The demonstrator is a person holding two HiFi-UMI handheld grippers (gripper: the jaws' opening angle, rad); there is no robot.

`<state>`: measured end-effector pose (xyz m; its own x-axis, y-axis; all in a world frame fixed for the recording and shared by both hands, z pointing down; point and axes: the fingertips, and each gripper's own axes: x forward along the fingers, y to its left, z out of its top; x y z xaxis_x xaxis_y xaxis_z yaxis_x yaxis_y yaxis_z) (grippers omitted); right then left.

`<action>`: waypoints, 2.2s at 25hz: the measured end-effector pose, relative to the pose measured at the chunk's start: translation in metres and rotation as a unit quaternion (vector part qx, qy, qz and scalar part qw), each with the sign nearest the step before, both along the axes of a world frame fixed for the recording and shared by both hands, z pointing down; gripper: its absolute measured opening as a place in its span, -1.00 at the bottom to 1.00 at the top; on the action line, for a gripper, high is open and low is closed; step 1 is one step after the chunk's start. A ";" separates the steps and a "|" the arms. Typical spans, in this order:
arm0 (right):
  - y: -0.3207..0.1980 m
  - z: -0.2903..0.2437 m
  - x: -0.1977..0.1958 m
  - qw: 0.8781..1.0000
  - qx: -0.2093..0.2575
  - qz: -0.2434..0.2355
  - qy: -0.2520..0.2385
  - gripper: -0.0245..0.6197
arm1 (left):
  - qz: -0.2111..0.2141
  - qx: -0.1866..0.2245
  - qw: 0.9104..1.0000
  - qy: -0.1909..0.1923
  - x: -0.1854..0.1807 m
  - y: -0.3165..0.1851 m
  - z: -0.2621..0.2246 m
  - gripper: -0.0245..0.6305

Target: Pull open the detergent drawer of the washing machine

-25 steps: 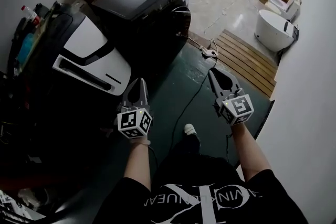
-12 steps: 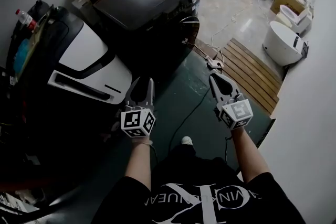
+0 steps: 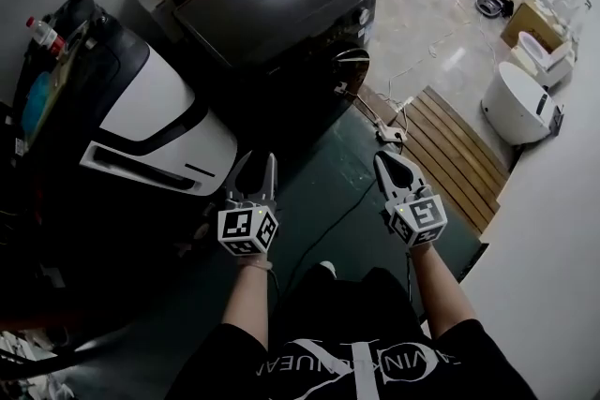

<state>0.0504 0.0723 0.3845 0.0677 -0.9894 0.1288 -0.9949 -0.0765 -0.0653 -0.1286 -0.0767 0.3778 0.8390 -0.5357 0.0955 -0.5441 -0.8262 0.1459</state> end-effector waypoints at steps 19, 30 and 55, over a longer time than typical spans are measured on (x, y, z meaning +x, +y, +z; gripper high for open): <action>-0.096 0.045 0.084 0.978 -0.048 -0.204 0.001 -0.89 | -0.157 -0.024 0.987 -0.029 0.075 -0.033 0.026 -0.58; -0.127 0.067 0.102 0.955 -0.059 -0.291 -0.007 -0.89 | -0.223 -0.040 0.973 -0.028 0.101 -0.041 0.046 -0.58; -0.220 0.118 0.078 0.938 -0.065 -0.338 -0.025 -0.89 | -0.250 -0.126 0.958 0.065 0.136 -0.126 0.126 -0.58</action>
<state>0.1280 -0.1475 0.5028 -0.5794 -0.7793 0.2387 -0.8148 0.5610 -0.1463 0.0077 -0.2028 0.5043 0.4976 -0.8469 0.1875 -0.8261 -0.3969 0.4001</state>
